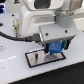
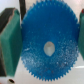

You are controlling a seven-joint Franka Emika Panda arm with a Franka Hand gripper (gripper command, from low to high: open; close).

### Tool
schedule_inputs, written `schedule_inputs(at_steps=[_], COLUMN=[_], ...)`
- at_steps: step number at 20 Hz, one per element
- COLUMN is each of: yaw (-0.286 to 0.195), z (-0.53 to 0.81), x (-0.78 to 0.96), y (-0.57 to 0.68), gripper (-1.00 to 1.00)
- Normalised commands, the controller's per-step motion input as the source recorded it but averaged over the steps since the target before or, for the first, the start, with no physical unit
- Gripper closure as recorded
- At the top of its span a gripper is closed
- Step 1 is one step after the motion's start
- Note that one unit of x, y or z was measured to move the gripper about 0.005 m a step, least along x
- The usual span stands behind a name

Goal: Insert the blue gear onto the right peg, followed by the red gear

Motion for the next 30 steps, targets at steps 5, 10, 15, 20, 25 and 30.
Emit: schedule_inputs(at_steps=[5,10,15,20,25,30], yaw=[0.000,0.000,0.000,0.000,0.000,0.000], z=[0.14,-0.05,-0.07,0.34,0.29,-0.11], x=[0.08,0.28,0.23,0.43,0.48,0.20], y=[-0.20,-0.12,-0.05,0.00,-0.03,-0.02], gripper=[1.00,1.00,1.00,1.00,1.00,1.00])
